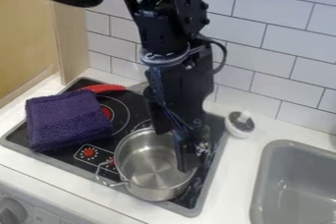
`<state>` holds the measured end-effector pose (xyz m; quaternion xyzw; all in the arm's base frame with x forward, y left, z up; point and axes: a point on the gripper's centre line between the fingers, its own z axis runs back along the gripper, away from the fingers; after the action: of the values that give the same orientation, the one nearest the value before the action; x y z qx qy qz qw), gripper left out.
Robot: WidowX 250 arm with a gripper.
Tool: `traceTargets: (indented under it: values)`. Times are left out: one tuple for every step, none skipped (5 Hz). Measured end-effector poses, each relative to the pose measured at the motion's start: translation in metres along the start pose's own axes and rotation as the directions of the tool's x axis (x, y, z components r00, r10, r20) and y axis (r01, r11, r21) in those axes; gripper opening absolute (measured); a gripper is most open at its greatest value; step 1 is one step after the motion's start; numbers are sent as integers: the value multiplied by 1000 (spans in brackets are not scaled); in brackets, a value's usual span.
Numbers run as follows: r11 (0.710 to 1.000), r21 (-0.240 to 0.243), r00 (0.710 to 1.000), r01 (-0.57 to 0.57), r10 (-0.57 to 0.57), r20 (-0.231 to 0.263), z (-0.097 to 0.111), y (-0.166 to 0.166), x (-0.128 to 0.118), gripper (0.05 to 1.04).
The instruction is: Placed the purple cloth on the right top of the stove
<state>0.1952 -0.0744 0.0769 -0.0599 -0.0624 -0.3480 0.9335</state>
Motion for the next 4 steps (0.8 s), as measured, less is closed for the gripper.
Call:
traceTargets:
  values:
    - [1000, -23, 999, -9, 8, -51, -9, -6, -16, 999]
    - [991, -21, 988, -132, 130, -82, -1, 10, -28, 999]
    - [973, 27, 970, -230, 231, -77, 12, 46, -25, 999]
    - [946, 41, 942, -322, 324, -85, 17, 83, -22, 999]
